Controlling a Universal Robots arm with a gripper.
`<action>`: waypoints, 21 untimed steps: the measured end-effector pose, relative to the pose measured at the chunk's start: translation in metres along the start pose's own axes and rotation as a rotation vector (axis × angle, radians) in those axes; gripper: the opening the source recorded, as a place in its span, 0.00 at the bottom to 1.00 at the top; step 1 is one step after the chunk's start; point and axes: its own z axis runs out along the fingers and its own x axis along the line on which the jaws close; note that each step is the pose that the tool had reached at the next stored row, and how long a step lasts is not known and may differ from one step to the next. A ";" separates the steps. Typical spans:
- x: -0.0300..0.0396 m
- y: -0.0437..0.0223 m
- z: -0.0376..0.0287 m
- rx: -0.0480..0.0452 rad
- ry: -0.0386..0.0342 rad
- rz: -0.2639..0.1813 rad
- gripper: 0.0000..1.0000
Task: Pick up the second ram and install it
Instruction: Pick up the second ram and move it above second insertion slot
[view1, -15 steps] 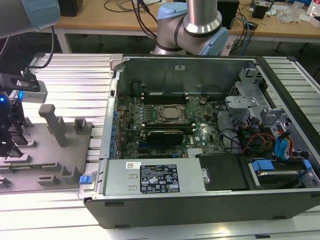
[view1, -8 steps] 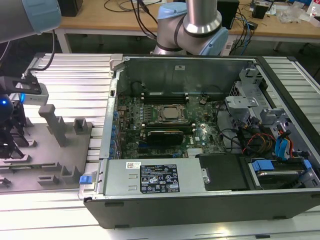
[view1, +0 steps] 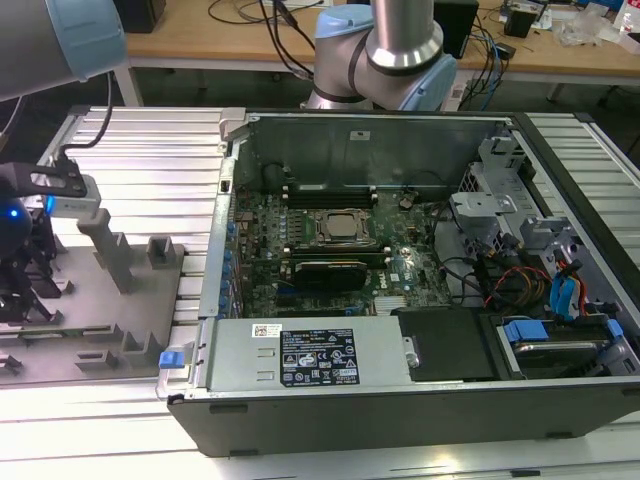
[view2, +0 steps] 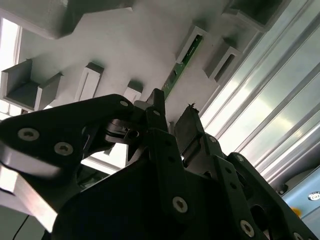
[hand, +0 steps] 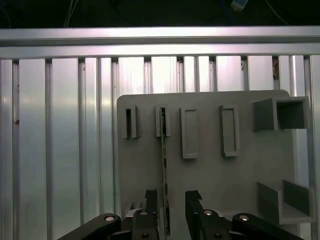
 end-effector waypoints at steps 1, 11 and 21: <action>0.0011 0.0000 0.0008 0.0001 -0.0001 0.000 0.36; 0.0073 0.0004 0.0263 -0.0004 -0.0094 -0.006 0.36; 0.0085 0.0078 0.0527 -0.0008 -0.0230 -0.023 0.36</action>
